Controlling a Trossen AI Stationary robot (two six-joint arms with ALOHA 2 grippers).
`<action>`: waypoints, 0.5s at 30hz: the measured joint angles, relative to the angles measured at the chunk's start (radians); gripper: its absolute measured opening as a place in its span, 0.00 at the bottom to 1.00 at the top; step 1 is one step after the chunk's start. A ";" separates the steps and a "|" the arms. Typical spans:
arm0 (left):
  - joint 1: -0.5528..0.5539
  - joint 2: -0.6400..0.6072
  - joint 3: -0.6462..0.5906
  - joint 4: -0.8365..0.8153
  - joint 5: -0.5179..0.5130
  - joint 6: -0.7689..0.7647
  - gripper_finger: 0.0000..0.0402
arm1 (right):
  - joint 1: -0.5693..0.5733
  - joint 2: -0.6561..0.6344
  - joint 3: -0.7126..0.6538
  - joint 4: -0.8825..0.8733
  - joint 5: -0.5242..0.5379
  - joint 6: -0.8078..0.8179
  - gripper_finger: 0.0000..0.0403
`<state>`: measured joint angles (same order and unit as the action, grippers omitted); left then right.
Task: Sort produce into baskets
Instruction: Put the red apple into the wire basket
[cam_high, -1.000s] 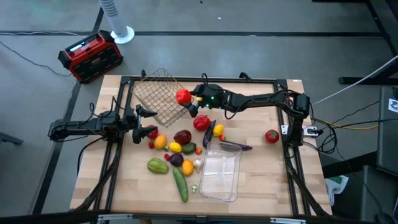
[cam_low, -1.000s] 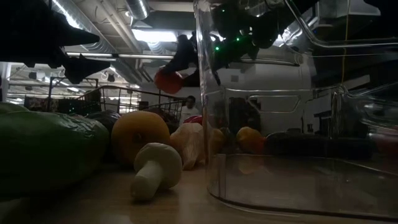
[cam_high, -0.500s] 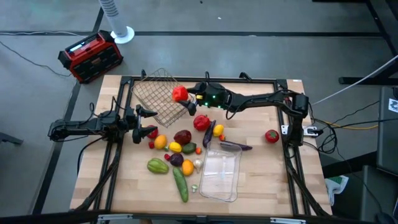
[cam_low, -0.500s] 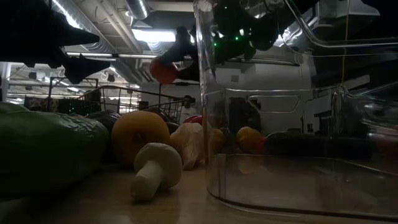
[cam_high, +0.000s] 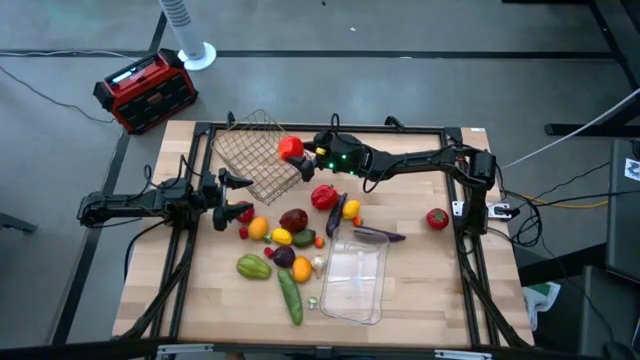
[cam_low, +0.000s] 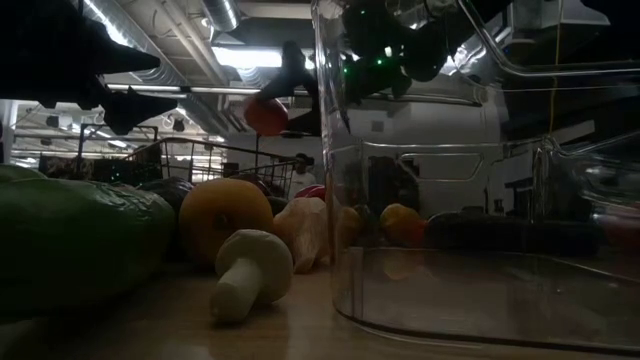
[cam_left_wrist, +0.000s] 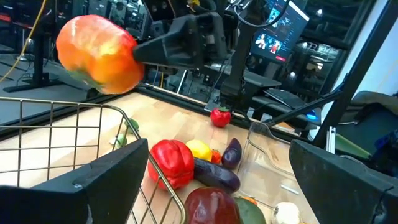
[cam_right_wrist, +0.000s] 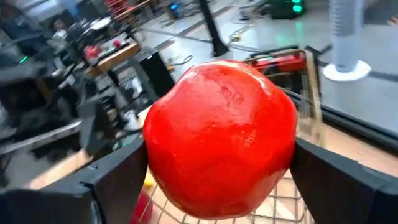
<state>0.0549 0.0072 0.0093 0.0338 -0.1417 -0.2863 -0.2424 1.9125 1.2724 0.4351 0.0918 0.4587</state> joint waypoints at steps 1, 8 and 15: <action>0.000 0.000 0.000 0.000 0.000 0.000 0.96 | 0.000 0.000 0.000 -0.004 0.009 0.021 0.91; 0.000 0.000 0.000 0.084 -0.023 0.074 0.96 | 0.000 0.002 0.000 -0.048 -0.169 0.091 0.96; 0.000 0.000 0.000 0.296 -0.027 0.087 0.96 | 0.000 0.002 0.000 -0.035 -0.155 0.093 0.96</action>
<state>0.0551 0.0074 0.0090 0.3293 -0.1692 -0.1997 -0.2424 1.9141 1.2724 0.4005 -0.0635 0.5522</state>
